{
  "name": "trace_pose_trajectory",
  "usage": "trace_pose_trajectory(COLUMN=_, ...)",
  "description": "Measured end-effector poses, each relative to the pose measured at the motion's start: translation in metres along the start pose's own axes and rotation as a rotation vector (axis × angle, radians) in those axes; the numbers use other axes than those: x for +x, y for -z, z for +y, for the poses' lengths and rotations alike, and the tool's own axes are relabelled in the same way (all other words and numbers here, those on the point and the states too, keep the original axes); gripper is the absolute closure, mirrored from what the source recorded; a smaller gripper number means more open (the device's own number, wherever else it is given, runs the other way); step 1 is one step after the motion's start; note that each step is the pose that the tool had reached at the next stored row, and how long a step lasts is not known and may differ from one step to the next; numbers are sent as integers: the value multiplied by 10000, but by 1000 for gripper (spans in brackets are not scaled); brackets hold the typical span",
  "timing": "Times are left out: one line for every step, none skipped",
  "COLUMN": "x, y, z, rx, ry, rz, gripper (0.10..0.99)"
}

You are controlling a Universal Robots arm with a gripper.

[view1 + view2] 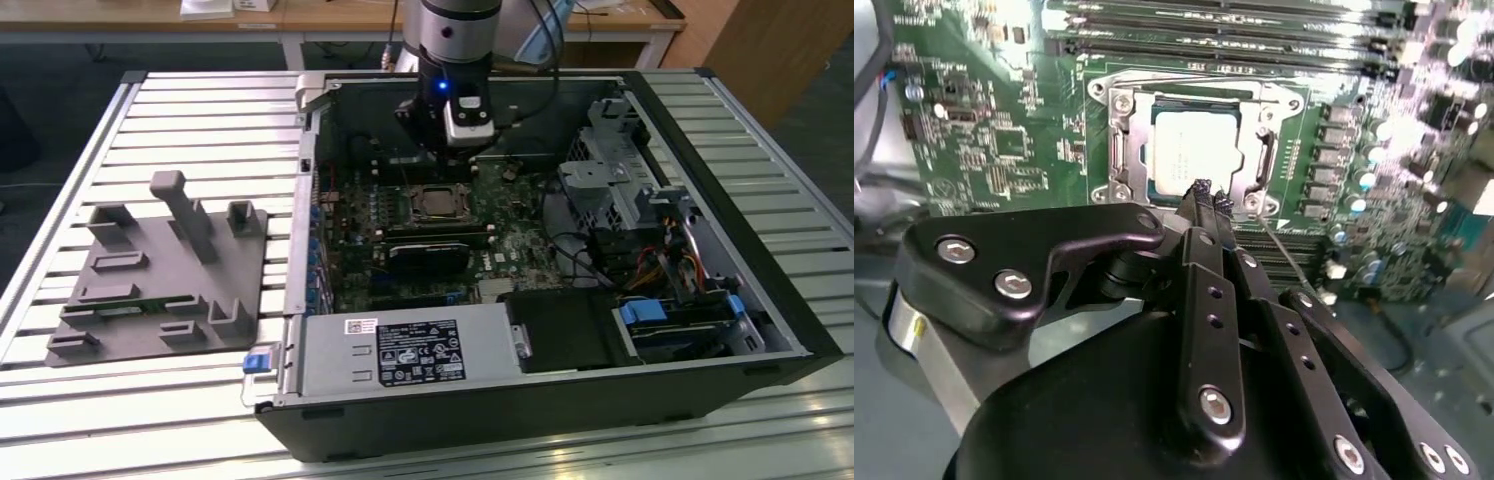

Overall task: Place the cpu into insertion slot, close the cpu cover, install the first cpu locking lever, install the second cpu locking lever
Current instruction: 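Install the first cpu locking lever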

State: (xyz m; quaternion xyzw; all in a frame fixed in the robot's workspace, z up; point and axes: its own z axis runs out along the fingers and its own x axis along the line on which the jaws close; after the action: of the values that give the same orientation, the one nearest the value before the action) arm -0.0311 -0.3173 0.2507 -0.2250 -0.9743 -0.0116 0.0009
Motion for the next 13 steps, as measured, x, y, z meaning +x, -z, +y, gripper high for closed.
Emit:
trace_pose_trajectory(x=0, y=0, z=0, rx=1, ry=180, rz=4, gripper=980)
trace_pose_trajectory(x=0, y=0, z=0, rx=2, ry=374, rz=8, gripper=980)
trace_pose_trajectory(x=0, y=0, z=0, rx=4, ry=557, rz=12, gripper=980)
trace_pose_trajectory(x=0, y=-1, z=0, rx=5, ry=735, rz=16, gripper=980)
trace_pose_trajectory(x=0, y=-1, z=0, rx=6, ry=915, rz=20, gripper=980)
trace_pose_trajectory(x=0, y=-1, z=0, rx=7, ry=1095, rz=24, gripper=980)
trace_pose_trajectory(x=0, y=-2, z=0, rx=8, ry=1274, rz=28, gripper=980)
trace_pose_trajectory(x=0, y=-2, z=0, rx=9, ry=1455, rz=32, gripper=980)
trace_pose_trajectory(x=0, y=-2, z=0, rx=11, ry=1633, rz=36, gripper=980)
trace_pose_trajectory(x=0, y=-3, z=0, rx=12, ry=1831, rz=40, gripper=980)
trace_pose_trajectory(x=0, y=-3, z=0, rx=13, ry=2009, rz=44, gripper=980)
trace_pose_trajectory(x=0, y=-3, z=0, rx=15, ry=2191, rz=48, gripper=980)
trace_pose_trajectory(x=0, y=-4, z=0, rx=16, ry=2370, rz=52, gripper=980)
